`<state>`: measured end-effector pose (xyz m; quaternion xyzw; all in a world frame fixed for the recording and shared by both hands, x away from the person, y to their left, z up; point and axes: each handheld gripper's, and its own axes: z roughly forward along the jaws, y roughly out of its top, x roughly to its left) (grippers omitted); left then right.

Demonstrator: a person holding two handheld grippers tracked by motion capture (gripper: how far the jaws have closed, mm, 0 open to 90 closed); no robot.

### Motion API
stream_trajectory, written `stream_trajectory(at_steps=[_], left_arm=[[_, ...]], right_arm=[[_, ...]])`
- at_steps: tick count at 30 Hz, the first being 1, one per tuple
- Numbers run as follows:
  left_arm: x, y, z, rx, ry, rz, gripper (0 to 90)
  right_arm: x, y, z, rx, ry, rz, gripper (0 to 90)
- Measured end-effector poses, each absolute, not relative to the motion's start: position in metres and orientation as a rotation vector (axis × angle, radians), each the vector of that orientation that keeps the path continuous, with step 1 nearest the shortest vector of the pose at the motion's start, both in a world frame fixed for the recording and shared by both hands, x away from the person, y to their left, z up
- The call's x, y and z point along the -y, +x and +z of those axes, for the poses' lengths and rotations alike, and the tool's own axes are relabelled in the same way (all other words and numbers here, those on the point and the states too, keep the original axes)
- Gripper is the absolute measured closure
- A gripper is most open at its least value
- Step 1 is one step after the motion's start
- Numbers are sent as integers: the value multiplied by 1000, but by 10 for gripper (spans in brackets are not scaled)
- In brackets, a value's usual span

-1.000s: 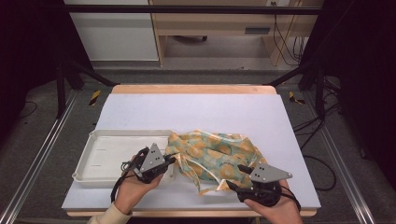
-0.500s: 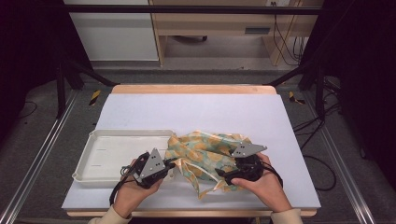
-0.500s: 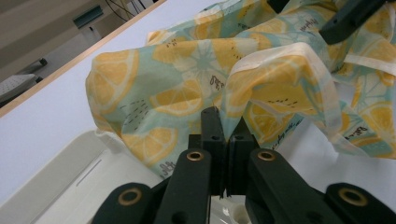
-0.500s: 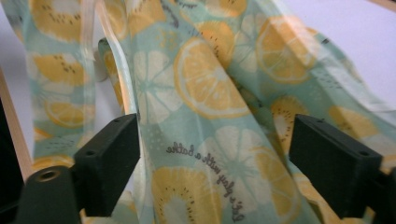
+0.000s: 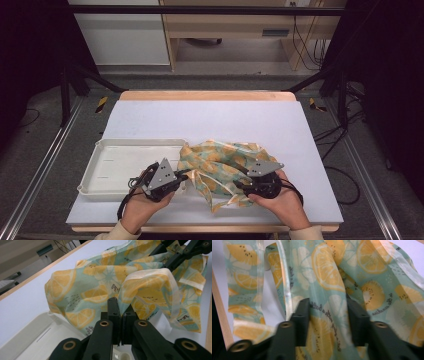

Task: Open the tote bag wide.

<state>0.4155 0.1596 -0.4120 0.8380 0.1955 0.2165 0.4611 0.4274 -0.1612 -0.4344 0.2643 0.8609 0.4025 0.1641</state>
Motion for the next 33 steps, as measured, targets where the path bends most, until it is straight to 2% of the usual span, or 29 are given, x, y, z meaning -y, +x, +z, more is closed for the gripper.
stream_trajectory(at_steps=[1, 2, 3, 6, 10, 18, 22, 33], left_arm=[[-160, 416, -412, -484, 2061, 526, 879], [-161, 416, -412, -487, 2061, 519, 879], [-161, 417, -412, -495, 2063, 512, 845], [-161, 418, -412, -510, 2067, 520, 762], [-161, 421, -414, -531, 2095, 497, 614], [-173, 428, -409, -521, 2110, 453, 454], [-184, 432, -404, -536, 2108, 459, 421], [-217, 444, -394, -633, 2087, 542, 418]], right_arm=[[162, 427, -434, -2457, 744, 1141, 718], [162, 427, -434, -2457, 744, 1141, 718], [163, 426, -434, -2461, 741, 1147, 797], [164, 426, -433, -2459, 737, 1159, 851], [166, 426, -433, -2447, 756, 1171, 864], [171, 426, -432, -2419, 772, 1195, 867], [173, 426, -432, -2406, 781, 1204, 870], [170, 409, -432, -2426, 729, 1208, 868]])
